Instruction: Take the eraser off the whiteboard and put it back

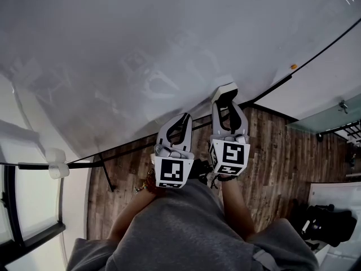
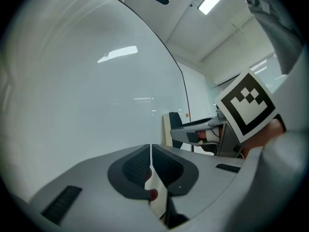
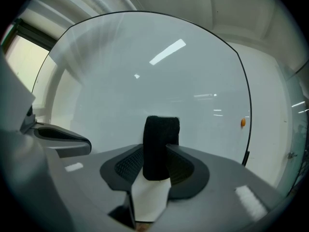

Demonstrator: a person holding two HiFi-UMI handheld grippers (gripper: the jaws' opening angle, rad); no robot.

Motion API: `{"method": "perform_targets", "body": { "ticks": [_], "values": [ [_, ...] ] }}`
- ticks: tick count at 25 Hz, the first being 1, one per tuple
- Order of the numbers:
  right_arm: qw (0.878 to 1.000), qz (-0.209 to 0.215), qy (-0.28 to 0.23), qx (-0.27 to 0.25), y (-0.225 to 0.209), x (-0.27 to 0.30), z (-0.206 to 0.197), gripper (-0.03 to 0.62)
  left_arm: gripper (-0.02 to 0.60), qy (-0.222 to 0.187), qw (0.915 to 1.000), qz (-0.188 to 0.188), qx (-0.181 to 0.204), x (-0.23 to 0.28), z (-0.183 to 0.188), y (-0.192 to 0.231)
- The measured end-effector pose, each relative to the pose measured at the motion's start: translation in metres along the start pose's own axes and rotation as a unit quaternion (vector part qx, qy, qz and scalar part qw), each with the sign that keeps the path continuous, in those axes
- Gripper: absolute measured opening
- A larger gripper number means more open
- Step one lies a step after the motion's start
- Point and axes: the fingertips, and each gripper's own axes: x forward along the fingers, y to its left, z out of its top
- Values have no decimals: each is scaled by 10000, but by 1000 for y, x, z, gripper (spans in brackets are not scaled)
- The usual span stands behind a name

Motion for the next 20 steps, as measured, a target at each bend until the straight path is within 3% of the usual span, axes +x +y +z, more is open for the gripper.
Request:
{"method": "perform_targets", "body": {
  "ticks": [20],
  "values": [
    [9999, -152, 17, -3, -2, -27, 4, 164, 8, -18, 9999, -122, 30, -19, 5, -15]
  ]
}}
